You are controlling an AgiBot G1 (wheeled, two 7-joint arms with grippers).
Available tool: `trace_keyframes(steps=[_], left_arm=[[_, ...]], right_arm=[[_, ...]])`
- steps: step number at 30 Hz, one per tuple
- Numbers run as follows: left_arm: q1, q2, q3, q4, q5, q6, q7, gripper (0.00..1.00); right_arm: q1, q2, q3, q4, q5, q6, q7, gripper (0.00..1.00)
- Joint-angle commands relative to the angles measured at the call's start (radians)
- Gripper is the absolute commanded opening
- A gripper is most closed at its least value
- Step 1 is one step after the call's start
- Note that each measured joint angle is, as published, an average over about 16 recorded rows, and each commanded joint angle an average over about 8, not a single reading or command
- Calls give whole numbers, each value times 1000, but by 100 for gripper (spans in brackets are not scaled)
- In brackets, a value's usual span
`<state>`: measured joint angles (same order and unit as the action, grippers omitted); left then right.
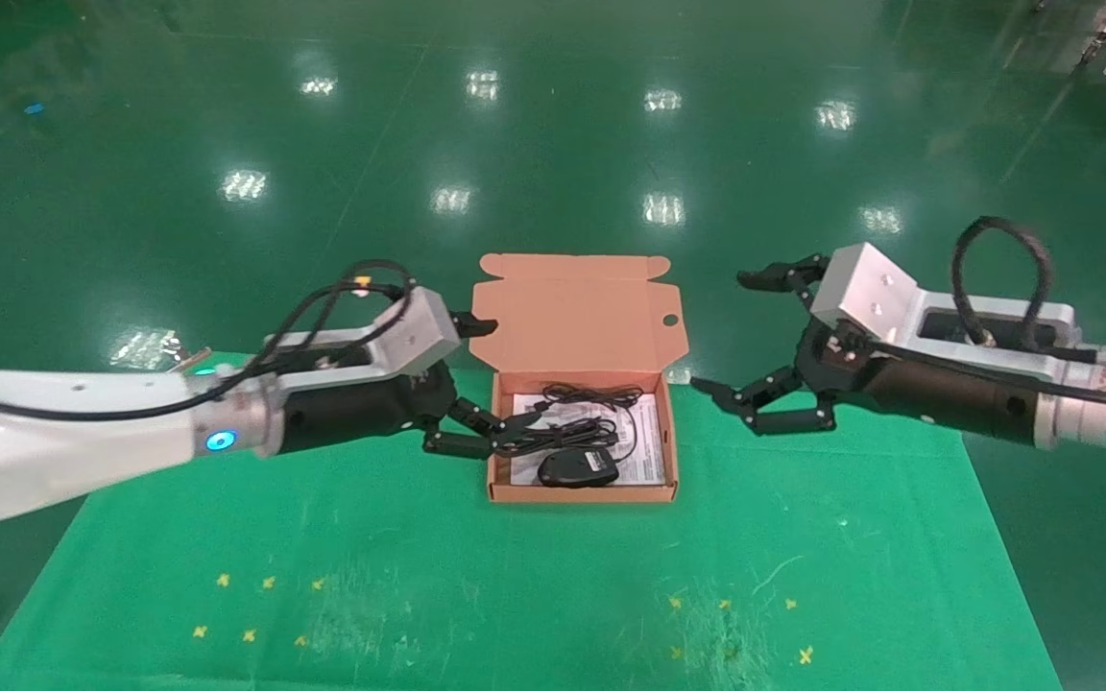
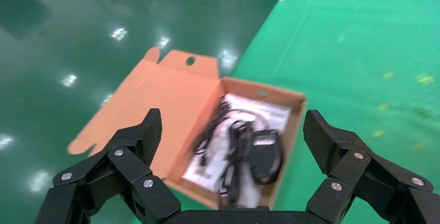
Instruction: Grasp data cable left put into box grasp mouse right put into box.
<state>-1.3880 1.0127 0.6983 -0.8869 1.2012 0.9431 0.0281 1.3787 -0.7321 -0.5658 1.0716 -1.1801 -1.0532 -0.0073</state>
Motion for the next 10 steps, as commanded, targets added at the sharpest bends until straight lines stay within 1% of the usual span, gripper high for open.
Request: trace_keyframes(steps=[1,7,10], left_arm=[[20,-25,-26,-25,-29,35,-13,100],[77,-99,-103,-98,-116,137,-53,100],[92,-118,-123,-116,-138,162,-63,100]], right_arm=[[-19,8,18,13,28,-28,12,100],[-76,30,71,53,112,-110,49,100],[-90,36,85,63,133,-131,58,100]])
